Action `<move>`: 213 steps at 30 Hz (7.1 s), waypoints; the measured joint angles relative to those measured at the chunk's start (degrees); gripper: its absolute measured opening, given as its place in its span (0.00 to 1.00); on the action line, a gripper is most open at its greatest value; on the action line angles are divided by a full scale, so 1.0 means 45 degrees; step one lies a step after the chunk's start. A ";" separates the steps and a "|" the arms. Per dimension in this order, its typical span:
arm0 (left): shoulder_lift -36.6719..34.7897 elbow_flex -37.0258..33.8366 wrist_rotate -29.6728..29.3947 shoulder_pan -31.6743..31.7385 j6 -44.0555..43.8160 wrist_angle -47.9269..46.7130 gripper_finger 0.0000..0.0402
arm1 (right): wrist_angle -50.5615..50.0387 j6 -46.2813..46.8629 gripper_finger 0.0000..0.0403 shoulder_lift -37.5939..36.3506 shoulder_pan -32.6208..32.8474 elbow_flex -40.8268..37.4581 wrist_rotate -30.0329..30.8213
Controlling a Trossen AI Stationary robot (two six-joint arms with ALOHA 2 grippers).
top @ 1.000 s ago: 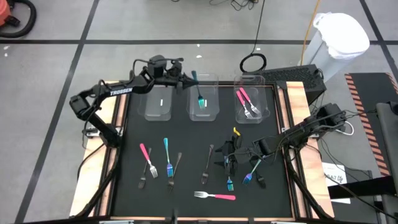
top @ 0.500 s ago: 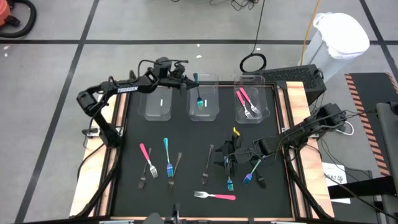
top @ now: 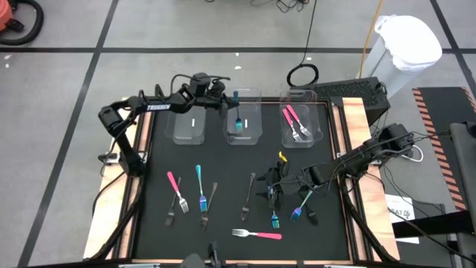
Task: Sort silverware by color (type)
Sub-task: Put the blue fork into the middle transparent bin
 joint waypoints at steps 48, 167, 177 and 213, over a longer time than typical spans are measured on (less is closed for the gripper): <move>-0.0008 -0.0010 -0.7182 -0.1819 0.2071 -0.1186 0.73 | -0.0209 0.0050 0.66 0.0002 0.0000 0.0000 -0.0102; -0.4584 -0.2710 -1.2118 -1.4841 -0.1946 -0.1579 0.73 | -1.4328 1.3108 0.33 0.7231 0.2404 0.8587 -0.0575; -0.4586 -0.2710 -1.2111 -1.4841 -0.1944 -0.1568 0.73 | -1.4234 1.2970 0.21 0.7289 0.2361 0.8563 -0.1096; -0.4583 -0.2710 -1.4505 -1.4891 -0.1587 -0.1565 0.73 | -1.4231 1.1559 0.01 0.4442 0.3280 0.8510 0.8126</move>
